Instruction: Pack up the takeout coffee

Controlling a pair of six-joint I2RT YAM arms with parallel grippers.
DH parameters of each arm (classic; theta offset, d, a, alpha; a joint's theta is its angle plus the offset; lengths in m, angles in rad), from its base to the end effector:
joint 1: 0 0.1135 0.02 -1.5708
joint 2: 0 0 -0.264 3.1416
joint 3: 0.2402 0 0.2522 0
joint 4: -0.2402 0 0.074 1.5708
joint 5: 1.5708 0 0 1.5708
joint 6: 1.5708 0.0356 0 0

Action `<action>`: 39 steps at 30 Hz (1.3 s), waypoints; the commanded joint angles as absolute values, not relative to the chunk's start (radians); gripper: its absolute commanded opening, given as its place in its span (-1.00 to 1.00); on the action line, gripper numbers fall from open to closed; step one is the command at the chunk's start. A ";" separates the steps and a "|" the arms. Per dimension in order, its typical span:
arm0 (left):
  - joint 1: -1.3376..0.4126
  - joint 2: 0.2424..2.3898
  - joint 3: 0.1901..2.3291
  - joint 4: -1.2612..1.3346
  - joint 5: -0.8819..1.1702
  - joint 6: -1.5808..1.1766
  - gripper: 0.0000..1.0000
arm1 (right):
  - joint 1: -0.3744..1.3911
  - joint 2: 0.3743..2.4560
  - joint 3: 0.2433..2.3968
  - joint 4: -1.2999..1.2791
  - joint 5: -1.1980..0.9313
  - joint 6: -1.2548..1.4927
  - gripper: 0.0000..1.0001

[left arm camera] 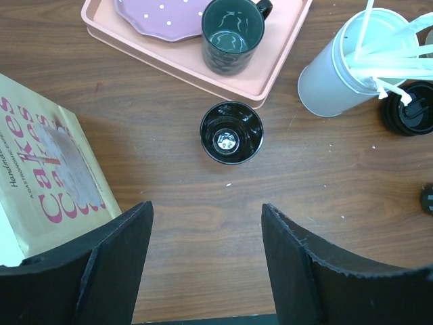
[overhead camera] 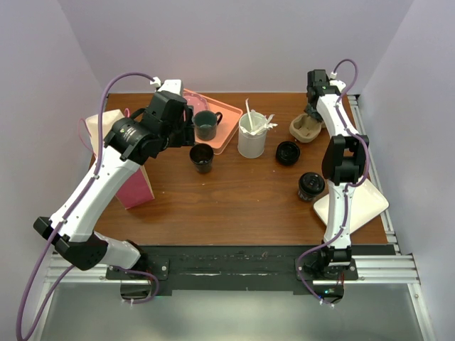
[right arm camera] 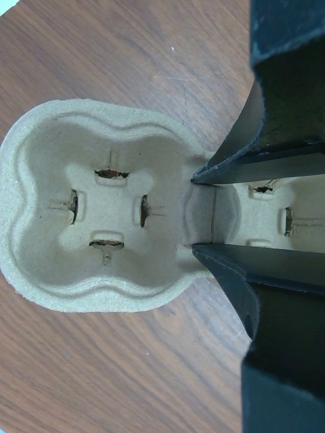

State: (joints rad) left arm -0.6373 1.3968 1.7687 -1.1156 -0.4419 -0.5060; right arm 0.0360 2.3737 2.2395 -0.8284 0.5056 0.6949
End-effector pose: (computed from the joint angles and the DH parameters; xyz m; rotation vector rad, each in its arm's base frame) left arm 0.2171 -0.1418 0.4465 -0.0727 2.2303 -0.1078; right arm 0.5211 0.0015 0.2373 0.9549 2.1950 -0.3081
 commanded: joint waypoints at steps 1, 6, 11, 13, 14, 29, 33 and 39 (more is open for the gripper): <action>-0.637 1.374 1.761 -1.086 -0.426 -0.529 0.40 | 0.031 2.353 2.292 -0.836 0.520 0.670 -0.46; -0.637 1.373 1.759 -1.089 -0.419 -0.532 0.40 | 0.031 2.358 2.339 -0.888 0.541 0.637 -0.46; -0.637 1.373 1.755 -1.081 -0.410 -0.534 0.40 | 0.031 2.290 2.260 -0.829 0.545 0.601 -0.44; -0.637 1.373 1.753 -1.080 -0.407 -0.532 0.40 | 0.031 2.284 2.208 -0.815 0.543 0.588 -0.43; -0.637 1.373 1.752 -1.080 -0.407 -0.531 0.40 | 0.031 2.284 2.194 -0.802 0.538 0.581 -0.43; -0.637 1.371 1.756 -1.081 -0.400 -0.506 0.41 | 0.029 2.210 2.184 -0.749 0.557 0.463 -0.42; -0.637 1.370 1.755 -1.081 -0.400 -0.497 0.42 | 0.029 2.197 2.149 -0.707 0.490 0.445 -0.45; -0.637 1.370 1.753 -1.078 -0.405 -0.485 0.43 | 0.021 2.123 2.067 -0.697 0.367 0.476 -0.42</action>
State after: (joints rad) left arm -0.6373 1.3949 1.7538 -1.1141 -0.4026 -0.5106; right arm 0.0303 2.2646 2.1376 -0.7723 0.4389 0.4717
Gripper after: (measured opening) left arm 0.709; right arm 0.399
